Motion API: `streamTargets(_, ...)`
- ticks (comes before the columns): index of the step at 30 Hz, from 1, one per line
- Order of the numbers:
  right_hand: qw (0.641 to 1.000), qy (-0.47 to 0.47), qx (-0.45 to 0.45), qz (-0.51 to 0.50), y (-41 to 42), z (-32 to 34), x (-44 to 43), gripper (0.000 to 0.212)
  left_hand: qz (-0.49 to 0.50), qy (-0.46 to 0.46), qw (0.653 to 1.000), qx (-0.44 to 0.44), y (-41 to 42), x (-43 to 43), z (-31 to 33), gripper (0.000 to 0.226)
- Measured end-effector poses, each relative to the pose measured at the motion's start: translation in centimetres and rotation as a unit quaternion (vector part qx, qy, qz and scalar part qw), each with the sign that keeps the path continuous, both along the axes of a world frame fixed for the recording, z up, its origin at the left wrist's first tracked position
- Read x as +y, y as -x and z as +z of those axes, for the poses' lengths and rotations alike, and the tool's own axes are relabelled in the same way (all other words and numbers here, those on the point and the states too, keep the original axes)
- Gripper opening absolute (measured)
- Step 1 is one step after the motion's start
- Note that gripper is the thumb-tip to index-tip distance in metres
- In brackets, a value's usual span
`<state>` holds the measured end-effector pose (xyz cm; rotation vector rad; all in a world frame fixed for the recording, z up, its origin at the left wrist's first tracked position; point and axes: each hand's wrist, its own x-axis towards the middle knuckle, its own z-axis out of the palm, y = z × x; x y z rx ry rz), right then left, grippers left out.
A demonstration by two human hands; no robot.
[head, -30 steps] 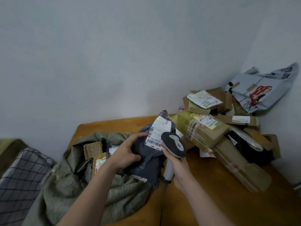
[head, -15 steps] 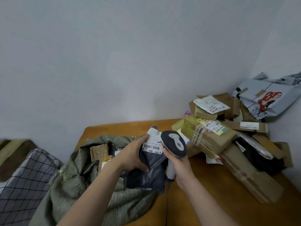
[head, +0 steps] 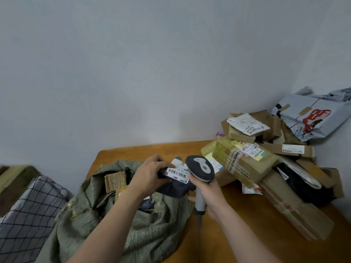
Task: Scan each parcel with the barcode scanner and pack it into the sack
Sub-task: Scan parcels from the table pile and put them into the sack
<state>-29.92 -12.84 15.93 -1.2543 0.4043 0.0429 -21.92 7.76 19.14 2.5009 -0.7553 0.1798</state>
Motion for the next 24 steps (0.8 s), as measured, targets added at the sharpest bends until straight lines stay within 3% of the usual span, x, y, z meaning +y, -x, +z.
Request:
streamTargets(3,1.0,-0.011,-0.007,0.0,-0.3,0.2,0.4,0.036,0.043,0.051,0.998,-0.001,0.1,-0.4,0.0,0.063)
streamTargets(6,0.999,-0.028,0.011,-0.029,-0.5,-0.4,1.1,0.053,0.173,0.084,0.981,0.023,0.3,-1.0,-0.4,0.087)
streamTargets(9,0.999,-0.04,0.018,-0.028,-0.5,-0.6,1.7,0.052,0.265,0.08,0.956,0.099,0.7,-1.8,-0.7,0.07)
streamTargets(11,0.998,-0.053,0.02,-0.018,-0.5,-0.5,2.1,0.048,0.255,0.102,0.952,0.136,1.0,-2.0,-1.0,0.046)
streamTargets(13,0.998,-0.066,0.02,-0.004,-0.6,-0.6,2.4,0.048,0.21,0.195,0.936,0.205,1.1,-2.2,-1.1,0.032)
streamTargets(16,0.997,-0.078,0.013,0.015,-0.4,-0.4,2.8,0.059,0.133,0.36,0.85,0.362,1.9,-2.8,-0.7,0.023)
streamTargets(19,0.997,-0.072,0.012,0.033,-0.3,-0.4,3.1,0.07,0.124,0.396,0.842,0.345,2.0,-3.3,-1.1,0.034)
streamTargets(24,0.995,-0.044,0.037,0.08,-0.2,0.0,2.5,0.064,0.154,0.397,0.849,0.312,1.3,-2.8,-1.9,0.056)
